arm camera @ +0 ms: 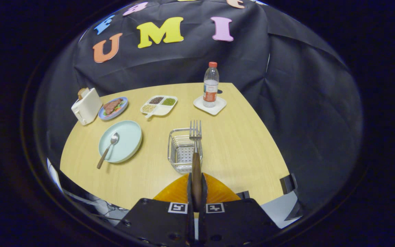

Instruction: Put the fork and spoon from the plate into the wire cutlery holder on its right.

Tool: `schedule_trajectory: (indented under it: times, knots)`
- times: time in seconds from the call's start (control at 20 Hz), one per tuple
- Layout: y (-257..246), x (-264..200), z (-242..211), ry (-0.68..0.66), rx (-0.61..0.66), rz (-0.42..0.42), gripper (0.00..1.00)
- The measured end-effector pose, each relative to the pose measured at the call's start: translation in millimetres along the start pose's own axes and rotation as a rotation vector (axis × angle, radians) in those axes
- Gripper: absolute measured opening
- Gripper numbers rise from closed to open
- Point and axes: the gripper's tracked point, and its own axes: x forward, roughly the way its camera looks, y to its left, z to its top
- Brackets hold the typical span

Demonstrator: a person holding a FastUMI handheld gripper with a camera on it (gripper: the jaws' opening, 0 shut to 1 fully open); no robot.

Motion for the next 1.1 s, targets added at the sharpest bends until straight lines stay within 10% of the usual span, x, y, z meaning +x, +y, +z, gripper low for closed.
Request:
schedule_trajectory:
  times: [0.7,1.1]
  knots:
    - [12,14,11,0.011,-0.063,-0.055,0.11]
    - [10,16,36,-0.046,-0.055,-0.085,0.31]
